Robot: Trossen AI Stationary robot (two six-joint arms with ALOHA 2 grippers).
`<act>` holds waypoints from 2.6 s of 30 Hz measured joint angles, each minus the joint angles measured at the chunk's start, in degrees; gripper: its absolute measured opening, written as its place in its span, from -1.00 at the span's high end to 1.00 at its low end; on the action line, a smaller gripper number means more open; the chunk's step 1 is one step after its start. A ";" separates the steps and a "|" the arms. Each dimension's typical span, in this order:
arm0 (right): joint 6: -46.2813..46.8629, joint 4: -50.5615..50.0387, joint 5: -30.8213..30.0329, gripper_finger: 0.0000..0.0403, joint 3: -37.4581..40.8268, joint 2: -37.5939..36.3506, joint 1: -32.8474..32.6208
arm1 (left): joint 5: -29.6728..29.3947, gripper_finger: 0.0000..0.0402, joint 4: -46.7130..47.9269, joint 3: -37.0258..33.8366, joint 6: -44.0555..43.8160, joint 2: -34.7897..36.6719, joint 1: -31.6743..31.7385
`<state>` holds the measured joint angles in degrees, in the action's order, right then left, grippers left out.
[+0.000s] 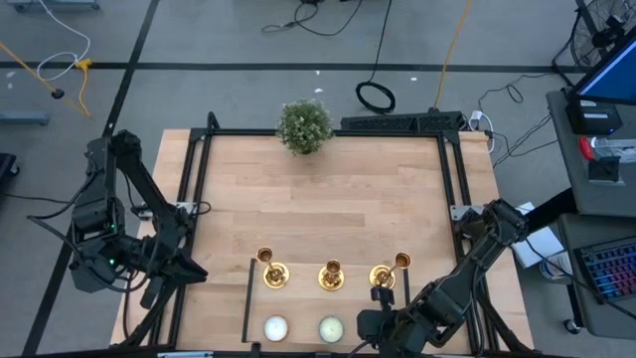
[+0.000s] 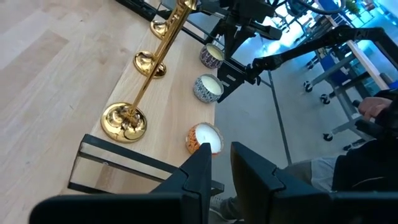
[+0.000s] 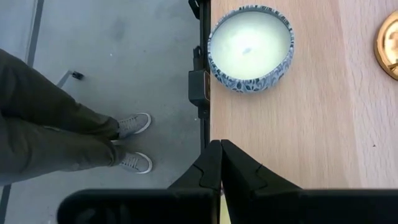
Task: Pick & Place candle stick holders
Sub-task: Adjust the red scented candle on the shelf
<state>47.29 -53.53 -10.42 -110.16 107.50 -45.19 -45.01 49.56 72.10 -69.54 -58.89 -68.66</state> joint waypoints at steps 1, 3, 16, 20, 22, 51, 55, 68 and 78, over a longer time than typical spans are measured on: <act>0.02 -0.03 0.00 1.00 -0.01 0.00 0.00 | -0.07 0.68 0.00 0.00 0.00 0.00 0.00; 0.19 -0.03 0.00 1.00 -0.01 0.00 -0.02 | -0.12 0.68 -0.01 0.00 -0.02 0.02 0.00; 1.97 2.54 -0.07 1.00 0.01 1.49 -0.70 | -0.14 0.68 -0.07 0.00 -0.11 0.00 -0.02; 1.55 2.15 -1.64 1.00 0.01 1.83 -0.68 | -0.14 0.68 -0.09 0.00 -0.13 0.00 -0.02; 1.53 2.06 -1.73 1.00 0.01 1.90 -0.68 | -0.13 0.68 -0.08 0.00 -0.27 0.01 -0.02; 7.55 -1.76 -0.92 1.00 0.01 1.86 -0.68 | -0.03 0.68 -0.07 0.00 -0.24 0.01 -0.02; 9.12 -2.55 0.28 1.00 0.01 1.84 -0.68 | -0.03 0.68 -0.07 0.00 -0.19 0.02 0.00; 12.41 -3.75 1.71 1.00 0.01 1.84 -0.70 | 0.02 0.68 -0.07 0.00 0.24 0.02 -0.02; 14.86 -4.19 1.90 1.00 0.01 1.79 -1.35 | 0.02 0.68 -0.07 0.00 0.31 0.02 -0.02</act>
<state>62.15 -57.72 -8.51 -110.15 109.30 -46.54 -44.99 49.50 72.10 -69.23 -58.87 -68.68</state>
